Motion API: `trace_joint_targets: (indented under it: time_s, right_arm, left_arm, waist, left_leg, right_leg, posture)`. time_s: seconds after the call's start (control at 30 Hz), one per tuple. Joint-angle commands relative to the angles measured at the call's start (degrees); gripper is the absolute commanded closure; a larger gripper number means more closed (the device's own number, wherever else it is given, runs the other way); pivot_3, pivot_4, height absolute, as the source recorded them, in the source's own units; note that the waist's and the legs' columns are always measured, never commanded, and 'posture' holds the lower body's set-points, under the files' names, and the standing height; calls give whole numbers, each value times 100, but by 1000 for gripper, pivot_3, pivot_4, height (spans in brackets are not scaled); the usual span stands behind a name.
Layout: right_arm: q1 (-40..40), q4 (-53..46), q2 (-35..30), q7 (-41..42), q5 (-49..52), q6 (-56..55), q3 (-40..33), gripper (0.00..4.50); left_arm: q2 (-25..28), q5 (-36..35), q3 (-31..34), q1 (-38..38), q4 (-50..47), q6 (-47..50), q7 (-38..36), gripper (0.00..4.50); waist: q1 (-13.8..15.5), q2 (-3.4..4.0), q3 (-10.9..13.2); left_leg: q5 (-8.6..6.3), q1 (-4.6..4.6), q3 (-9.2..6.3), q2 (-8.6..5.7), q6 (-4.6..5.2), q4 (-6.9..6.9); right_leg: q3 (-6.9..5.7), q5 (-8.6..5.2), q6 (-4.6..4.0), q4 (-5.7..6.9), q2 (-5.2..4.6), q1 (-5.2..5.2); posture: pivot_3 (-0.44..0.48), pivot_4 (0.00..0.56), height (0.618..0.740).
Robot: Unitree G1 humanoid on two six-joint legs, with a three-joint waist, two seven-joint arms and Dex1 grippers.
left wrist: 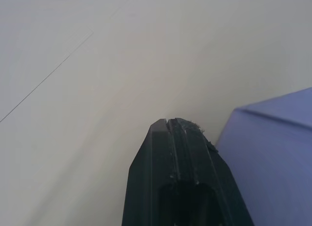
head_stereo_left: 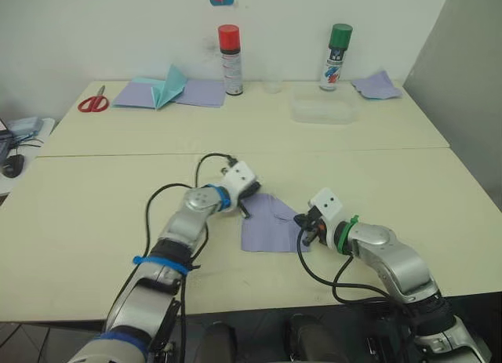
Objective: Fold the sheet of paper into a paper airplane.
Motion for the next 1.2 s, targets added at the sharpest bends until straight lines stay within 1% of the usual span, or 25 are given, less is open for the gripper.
trace_joint_targets:
  time_s: [0.03,0.2,0.27,0.4,0.47,0.5,0.57,0.63,0.77,0.9,1.03,1.07,1.13,1.2]
  right_arm:
    - [-33,237,68,-14,-78,-35,88,4453]
    - [-194,371,99,70,-96,-126,170,4453]
    - [-241,426,123,97,-107,-163,203,4453]
    - [-306,530,184,112,-141,-225,251,4453]
    - [-332,572,217,118,-165,-242,260,4500]
    - [-345,589,232,126,-177,-247,261,4500]
    - [-339,585,245,139,-194,-253,265,4500]
    - [-327,572,238,194,-205,-253,285,4500]
    - [-302,548,258,217,-225,-240,297,4500]
    - [-299,539,304,191,-238,-225,307,4500]
    - [-283,511,321,179,-258,-214,309,4500]
    - [-283,510,319,180,-262,-216,308,4500]
    - [-275,503,312,175,-263,-212,293,4500]
    - [-256,485,330,158,-249,-218,271,4500]
  left_arm:
    - [45,-422,272,148,-856,153,-200,4500]
    - [161,-514,358,532,-1473,486,-165,4500]
    - [173,-689,484,689,-1695,757,-139,4500]
    - [122,-1324,875,990,-2182,1584,-138,4500]
    - [35,-1805,1163,1098,-2406,2086,-118,3970]
    - [1,-2126,1319,1141,-2549,2402,-150,3779]
    - [-23,-2460,1500,1207,-2736,2777,-127,3221]
    - [-14,-2564,1539,1241,-2820,2955,-56,2529]
    - [37,-2522,1292,1320,-2850,3019,-96,1238]
    - [-13,-2251,972,1315,-2592,2739,-48,1238]
    - [-103,-2161,912,1236,-2435,2403,4,1238]
    - [-123,-2134,910,1222,-2433,2296,14,1621]
    - [-118,-2106,901,1223,-2489,2157,-29,2086]
    - [-76,-2040,858,1244,-2489,2059,-59,2773]
  waist:
    - [24,0,0]
    - [22,-2,1]
    - [12,-1,1]
    - [-6,-2,1]
    - [-10,-2,2]
    - [-8,-3,2]
    - [-9,-5,3]
    - [-8,-5,3]
    - [-8,-5,3]
    - [-8,-6,4]
    - [-10,-8,5]
    - [-9,-9,5]
    - [-9,-11,6]
    - [-9,-11,6]
  left_leg:
    - [0,-5,1,-3,0,0]
    - [-1,-7,10,-8,-1,2]
    - [0,-6,8,-8,0,1]
    - [0,-4,3,-2,0,2]
    - [0,-2,1,2,0,1]
    - [0,-3,0,3,0,0]
    - [0,-3,0,2,0,0]
    - [0,-3,1,-2,0,1]
    - [0,-3,5,-6,-1,1]
    - [-1,-3,2,-5,0,0]
    - [-1,-3,2,-1,0,0]
    - [-1,-3,2,-1,0,-1]
    - [-1,-3,2,-1,0,-2]
    - [-1,-3,4,-1,0,-3]
  right_leg:
    - [0,0,0,-4,-2,-1]
    - [7,1,1,-8,-21,-1]
    - [4,1,1,-7,-21,-1]
    - [0,0,1,-5,-21,-2]
    - [-1,0,0,-4,-21,-3]
    - [-1,0,0,-4,-21,-3]
    - [-2,0,0,-4,-21,-3]
    - [-1,0,0,-5,-21,-3]
    - [3,0,0,-5,-21,-3]
    - [2,-1,-2,-5,-21,-3]
    - [2,-2,-3,-5,-21,-6]
    - [2,-2,-4,-5,-21,-7]
    - [3,-3,-5,-5,-21,-7]
    - [5,-3,-5,-5,-21,-7]
  posture:
    - [0,150,740]
    - [0,150,740]
    - [0,150,740]
    - [0,150,740]
    - [0,150,740]
    - [0,150,740]
    - [0,150,740]
    - [0,150,740]
    - [0,150,740]
    - [0,150,740]
    - [0,150,740]
    - [0,150,740]
    - [0,150,740]
    - [0,150,740]
